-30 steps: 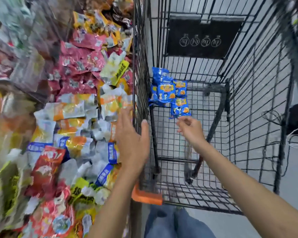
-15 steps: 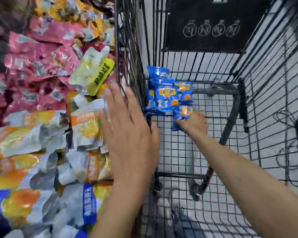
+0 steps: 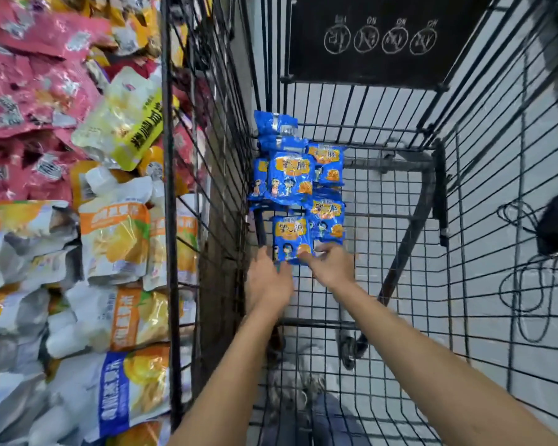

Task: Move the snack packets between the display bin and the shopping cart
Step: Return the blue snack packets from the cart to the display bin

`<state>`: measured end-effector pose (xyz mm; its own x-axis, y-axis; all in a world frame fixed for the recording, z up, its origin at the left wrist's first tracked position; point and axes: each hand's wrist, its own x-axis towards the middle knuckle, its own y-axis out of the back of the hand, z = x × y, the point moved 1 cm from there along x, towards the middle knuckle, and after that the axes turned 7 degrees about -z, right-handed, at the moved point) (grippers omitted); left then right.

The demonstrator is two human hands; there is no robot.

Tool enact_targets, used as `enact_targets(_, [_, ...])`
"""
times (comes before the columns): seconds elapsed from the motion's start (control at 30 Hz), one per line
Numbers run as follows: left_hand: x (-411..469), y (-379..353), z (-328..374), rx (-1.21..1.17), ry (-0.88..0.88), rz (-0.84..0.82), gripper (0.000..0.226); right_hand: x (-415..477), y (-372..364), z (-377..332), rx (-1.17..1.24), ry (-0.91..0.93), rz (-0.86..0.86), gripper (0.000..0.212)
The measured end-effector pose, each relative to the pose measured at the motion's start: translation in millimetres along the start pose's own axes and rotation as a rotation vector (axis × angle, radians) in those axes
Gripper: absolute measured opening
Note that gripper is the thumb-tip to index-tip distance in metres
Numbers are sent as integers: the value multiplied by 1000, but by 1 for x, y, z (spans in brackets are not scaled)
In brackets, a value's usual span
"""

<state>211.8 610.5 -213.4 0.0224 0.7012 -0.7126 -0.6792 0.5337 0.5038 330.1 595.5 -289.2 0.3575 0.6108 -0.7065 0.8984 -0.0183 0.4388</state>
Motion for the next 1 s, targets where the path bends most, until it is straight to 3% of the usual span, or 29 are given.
enact_targets(0.13, [12, -19, -17, -139, 53, -9, 47, 7, -17, 8, 95, 41, 17, 49])
enact_targets(0.27, [20, -26, -18, -360, 50, 68, 47, 5, -13, 5, 248, 145, -50, 17])
enact_targets(0.33, [23, -26, -17, -484, 59, 64, 43, -7, -7, 9, 346, 185, -170, 13])
enact_targets(0.43, [23, -23, -17, -691, 73, 23, 10, -24, 10, 17, 319, 164, -451, 8])
enact_targets(0.47, [22, -23, -20, -743, 89, -2, 7, -28, 17, 17, 278, 133, -536, 3])
enact_targets(0.5, [21, -23, -23, -782, 114, -35, 10, -28, 24, 16, 260, 114, -554, 11])
enact_targets(0.53, [21, -23, -27, -807, 143, -61, 14, -23, 29, 13, 273, 89, -484, 18])
enact_targets(0.6, [23, -24, -34, -836, 195, -62, 26, -2, 37, 6, 328, 38, -131, 24])
enact_targets(0.67, [27, -24, -38, -857, 223, -46, 38, 21, 39, -5, 208, 37, 149, 31])
enact_targets(0.83, [36, -29, -44, -847, 221, 4, 36, 60, 21, -24, -83, -61, 222, 81])
enact_targets(0.9, [38, -30, -44, -845, 234, 38, 29, 63, 20, -24, -32, -78, 243, 82])
enact_targets(1.0, [41, -29, -41, -858, 242, 64, 24, 58, 24, -15, 66, -62, 304, 60])
